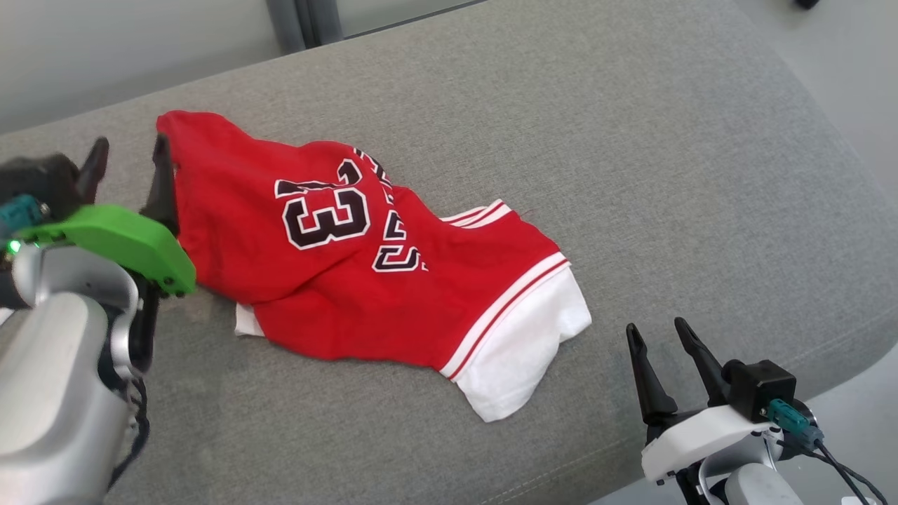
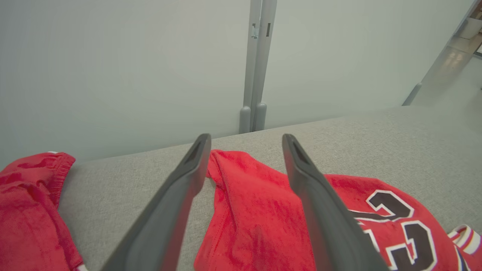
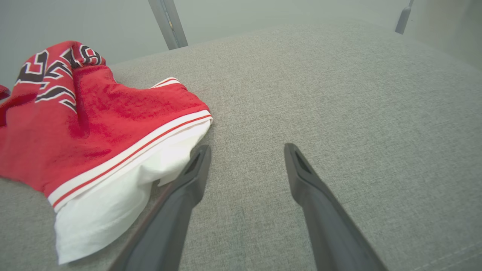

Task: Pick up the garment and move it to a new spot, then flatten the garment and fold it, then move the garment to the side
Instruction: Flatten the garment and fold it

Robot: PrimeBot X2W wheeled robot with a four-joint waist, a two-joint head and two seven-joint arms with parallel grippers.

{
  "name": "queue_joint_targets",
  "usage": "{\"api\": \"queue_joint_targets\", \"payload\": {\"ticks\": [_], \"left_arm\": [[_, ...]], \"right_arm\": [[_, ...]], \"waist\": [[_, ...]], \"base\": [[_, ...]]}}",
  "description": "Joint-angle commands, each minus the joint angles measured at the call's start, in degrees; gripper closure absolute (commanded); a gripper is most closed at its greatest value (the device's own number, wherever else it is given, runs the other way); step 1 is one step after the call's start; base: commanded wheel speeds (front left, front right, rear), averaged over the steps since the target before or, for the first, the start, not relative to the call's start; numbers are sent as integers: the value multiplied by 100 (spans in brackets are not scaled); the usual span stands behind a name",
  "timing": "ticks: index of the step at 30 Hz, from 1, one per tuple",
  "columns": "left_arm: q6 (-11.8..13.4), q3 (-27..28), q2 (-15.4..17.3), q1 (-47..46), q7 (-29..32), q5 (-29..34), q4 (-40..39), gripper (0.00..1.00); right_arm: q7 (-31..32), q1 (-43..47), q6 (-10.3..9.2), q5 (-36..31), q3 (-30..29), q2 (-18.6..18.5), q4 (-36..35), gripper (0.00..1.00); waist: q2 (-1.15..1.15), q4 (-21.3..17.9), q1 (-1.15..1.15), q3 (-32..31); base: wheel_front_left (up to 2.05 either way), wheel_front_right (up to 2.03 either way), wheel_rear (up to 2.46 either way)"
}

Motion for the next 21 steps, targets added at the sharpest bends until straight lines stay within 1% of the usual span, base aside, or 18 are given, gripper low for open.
{"api": "queue_joint_targets", "payload": {"ticks": [1,3,4,5,8,11,14,17,18,21], "left_arm": [[116,-29,-47,308,-82,38,-96,0],[254,1,-127,661,-174,-68,-290,0],[284,-43,-161,833,-184,-79,-367,0],[256,-98,-235,998,-132,-161,-397,0],[119,-302,-327,1270,82,-242,-335,0],[6,-535,-498,1421,289,-321,-148,0],[-188,-674,-690,1466,448,-492,92,0],[-403,-720,-951,1459,555,-733,246,0],[-403,-720,-951,1459,555,-733,246,0],[-508,-765,-1057,1387,654,-855,423,0]], "right_arm": [[-17,63,0,-87,-27,-11,-35,0],[-17,100,0,-178,-47,-12,-46,0],[-17,103,0,-211,-66,-13,-50,0],[-17,104,0,-251,-71,-13,-56,0],[-17,54,0,-376,-41,-13,-40,0],[-17,-15,0,-428,-11,-14,-47,0],[-17,-67,0,-451,47,-14,-21,0],[-17,-43,0,-450,77,-15,9,0],[-17,-43,0,-450,77,-15,9,0],[-17,-3,0,-426,93,-11,22,0]], "waist": [[0,272,0,-182],[0,394,0,-199],[0,462,0,-198],[0,522,0,-204],[0,656,0,-194],[0,712,0,-195],[0,698,0,-201],[0,662,0,-206],[0,662,0,-206],[0,605,0,-196]], "base": [[0,0,0],[0,0,0],[0,0,0],[0,0,0],[0,0,0],[0,0,0],[0,0,0],[0,0,0],[0,0,0],[0,0,0]]}}
